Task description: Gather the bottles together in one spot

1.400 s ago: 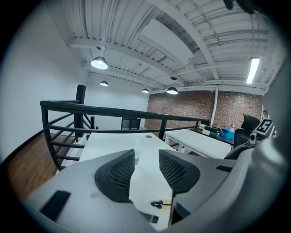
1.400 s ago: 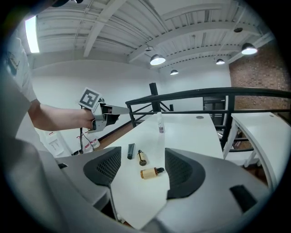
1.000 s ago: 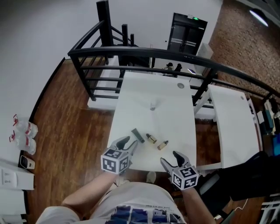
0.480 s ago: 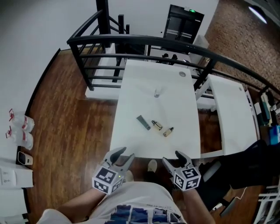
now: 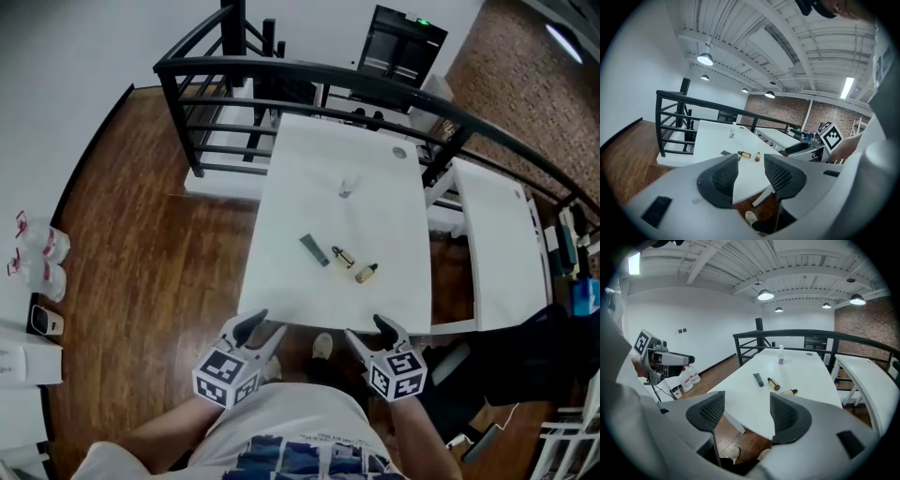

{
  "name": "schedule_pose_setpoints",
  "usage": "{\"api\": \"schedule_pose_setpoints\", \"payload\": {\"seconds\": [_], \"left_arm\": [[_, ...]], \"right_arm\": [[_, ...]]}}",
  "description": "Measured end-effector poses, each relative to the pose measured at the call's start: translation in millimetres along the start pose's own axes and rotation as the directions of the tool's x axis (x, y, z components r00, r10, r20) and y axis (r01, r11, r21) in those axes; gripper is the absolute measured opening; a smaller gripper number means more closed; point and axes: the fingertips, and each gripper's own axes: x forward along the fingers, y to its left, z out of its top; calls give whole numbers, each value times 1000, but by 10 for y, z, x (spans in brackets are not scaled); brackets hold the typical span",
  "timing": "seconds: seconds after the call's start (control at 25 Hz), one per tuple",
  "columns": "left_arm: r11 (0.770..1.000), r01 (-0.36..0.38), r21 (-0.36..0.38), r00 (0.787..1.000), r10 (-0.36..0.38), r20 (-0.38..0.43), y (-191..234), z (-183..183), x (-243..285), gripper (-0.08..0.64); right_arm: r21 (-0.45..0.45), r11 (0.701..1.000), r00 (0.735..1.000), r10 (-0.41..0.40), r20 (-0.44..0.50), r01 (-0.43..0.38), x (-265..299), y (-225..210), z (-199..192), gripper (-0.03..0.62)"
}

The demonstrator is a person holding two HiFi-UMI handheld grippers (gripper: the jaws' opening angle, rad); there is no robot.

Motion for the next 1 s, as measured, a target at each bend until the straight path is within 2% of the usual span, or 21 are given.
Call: {"api": "schedule_pose_setpoints", "payload": {"seconds": [0.28,0.56,0.8,1.0], "left_arm": [[998,-49,29,998,50,-26,79,28,128,150],[993,-118,-5,991,118,-58,253,118,355,150],[979,-186,-81,980,179,-90,298,179,566,150],[959,-263,-110,962,251,-109,308,187,692,150]], "right_arm": [[-125,991,998,49,-34,-53,353,19,34,310],[-243,962,989,106,-99,-127,1074,-232,201,288],[-269,934,962,185,-202,-236,1735,-368,231,262],[-287,915,937,202,-285,-284,2246,-460,158,242]]}}
